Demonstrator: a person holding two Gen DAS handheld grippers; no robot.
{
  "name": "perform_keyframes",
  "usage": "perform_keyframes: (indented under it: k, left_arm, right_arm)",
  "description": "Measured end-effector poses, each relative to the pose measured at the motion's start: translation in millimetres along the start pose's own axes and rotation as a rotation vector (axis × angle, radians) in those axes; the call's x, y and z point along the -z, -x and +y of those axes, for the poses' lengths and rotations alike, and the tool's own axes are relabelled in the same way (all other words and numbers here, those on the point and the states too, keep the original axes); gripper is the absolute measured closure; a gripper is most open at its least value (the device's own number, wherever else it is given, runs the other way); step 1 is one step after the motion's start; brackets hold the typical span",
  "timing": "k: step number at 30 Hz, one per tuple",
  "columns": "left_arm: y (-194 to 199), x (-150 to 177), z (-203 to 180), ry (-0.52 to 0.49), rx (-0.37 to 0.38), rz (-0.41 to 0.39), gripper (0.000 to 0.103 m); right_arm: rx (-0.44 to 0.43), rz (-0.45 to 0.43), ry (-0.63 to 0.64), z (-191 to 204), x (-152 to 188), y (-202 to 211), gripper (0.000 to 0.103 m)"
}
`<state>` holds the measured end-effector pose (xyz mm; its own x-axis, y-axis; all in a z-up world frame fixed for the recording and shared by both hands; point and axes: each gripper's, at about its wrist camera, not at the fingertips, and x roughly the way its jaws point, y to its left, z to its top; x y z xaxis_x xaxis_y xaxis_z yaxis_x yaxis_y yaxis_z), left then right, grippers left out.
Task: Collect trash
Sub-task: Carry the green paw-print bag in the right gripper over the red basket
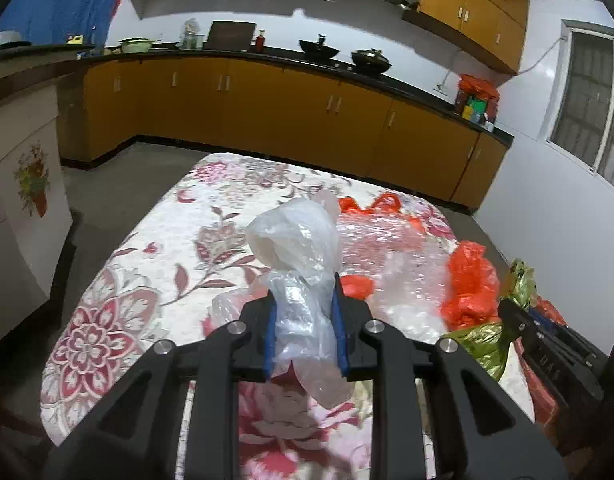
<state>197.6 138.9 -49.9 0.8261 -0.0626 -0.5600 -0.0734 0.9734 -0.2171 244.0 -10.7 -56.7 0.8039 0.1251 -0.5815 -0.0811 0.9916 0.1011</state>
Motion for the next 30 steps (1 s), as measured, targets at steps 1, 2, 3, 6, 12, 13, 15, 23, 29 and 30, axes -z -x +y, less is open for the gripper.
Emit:
perform_keyframes:
  k: [1,2,3,6,12,13,15,23,29,30]
  left_arm:
    - [-0.6,-0.3,-3.6,-0.005,0.006,0.001,0.080]
    - [-1.3,-0.2,-9.4,-0.013,0.017,0.003,0.080]
    - [-2.0,0.1,-13.6,-0.019,0.025,0.004,0.080]
    - [-4.5,1.1,-30.0,-0.045,0.052,0.009,0.080]
    - [-10.4,3.8,-63.9,-0.084,0.120,0.028,0.080]
    - [-11.6,4.4,-70.2,-0.090,0.134,0.031,0.080]
    - [-13.3,6.3,-81.4,-0.100,0.156,0.037,0.080]
    - [-18.9,15.6,-135.1,-0.167,0.275,0.059,0.080]
    - [-24.4,24.4,-175.2,-0.218,0.371,0.083,0.080]
    - [-26.3,25.4,-180.1,-0.225,0.380,0.087,0.080]
  right_arm:
    - [0.011,-0.005,-0.008,-6.1,-1.0,2.0,0.083]
    - [0.020,-0.009,-0.016,-11.5,-1.7,3.3,0.083]
    - [0.030,-0.012,-0.024,-17.0,-2.3,4.8,0.083]
    - [0.070,-0.023,-0.054,-39.7,-3.5,9.6,0.083]
    - [0.145,-0.033,-0.111,-81.7,0.0,18.1,0.083]
    - [0.156,-0.033,-0.119,-87.3,0.7,19.5,0.083]
    - [0.179,-0.035,-0.134,-99.8,2.3,21.9,0.083]
    - [0.271,-0.043,-0.195,-148.9,13.7,34.7,0.083]
    - [0.319,-0.049,-0.233,-180.4,21.1,43.9,0.083]
    - [0.324,-0.050,-0.239,-184.7,22.3,45.0,0.083]
